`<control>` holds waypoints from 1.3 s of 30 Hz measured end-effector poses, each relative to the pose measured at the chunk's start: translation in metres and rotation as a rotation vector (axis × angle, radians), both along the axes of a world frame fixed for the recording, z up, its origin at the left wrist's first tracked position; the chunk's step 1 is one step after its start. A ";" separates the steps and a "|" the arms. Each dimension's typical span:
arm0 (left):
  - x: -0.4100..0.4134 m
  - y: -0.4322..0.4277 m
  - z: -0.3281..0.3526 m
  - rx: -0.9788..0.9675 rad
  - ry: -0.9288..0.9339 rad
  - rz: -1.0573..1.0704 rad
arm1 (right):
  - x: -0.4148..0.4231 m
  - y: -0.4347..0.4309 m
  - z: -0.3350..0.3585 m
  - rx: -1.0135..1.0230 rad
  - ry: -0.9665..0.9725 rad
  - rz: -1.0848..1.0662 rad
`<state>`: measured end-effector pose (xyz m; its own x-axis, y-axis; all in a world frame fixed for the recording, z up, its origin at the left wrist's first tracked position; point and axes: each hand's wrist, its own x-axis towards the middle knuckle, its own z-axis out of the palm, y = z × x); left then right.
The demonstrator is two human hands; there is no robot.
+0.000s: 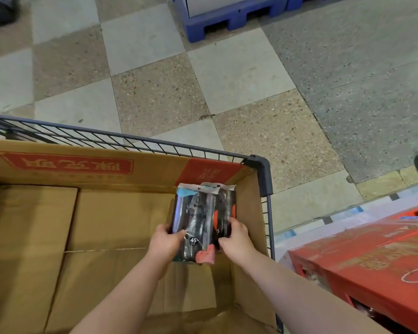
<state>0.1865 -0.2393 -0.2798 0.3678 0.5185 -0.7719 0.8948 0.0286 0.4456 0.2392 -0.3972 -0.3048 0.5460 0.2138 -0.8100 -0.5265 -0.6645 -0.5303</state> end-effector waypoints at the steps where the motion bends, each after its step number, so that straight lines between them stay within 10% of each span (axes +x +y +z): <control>1: -0.005 0.005 0.004 -0.007 -0.020 0.030 | 0.000 0.002 -0.004 -0.007 0.015 -0.030; 24: -0.038 0.022 0.004 -0.165 -0.023 0.093 | -0.025 0.023 -0.009 0.124 0.287 -0.477; 39: -0.079 0.026 0.125 -0.218 -0.300 -0.033 | -0.087 -0.013 0.149 0.233 -0.080 -0.582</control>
<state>0.1076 -0.2130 -0.1547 0.6080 0.3382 -0.7183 0.7274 0.1251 0.6747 0.1517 -0.4104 -0.1556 0.6830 0.0296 -0.7298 -0.7196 -0.1440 -0.6793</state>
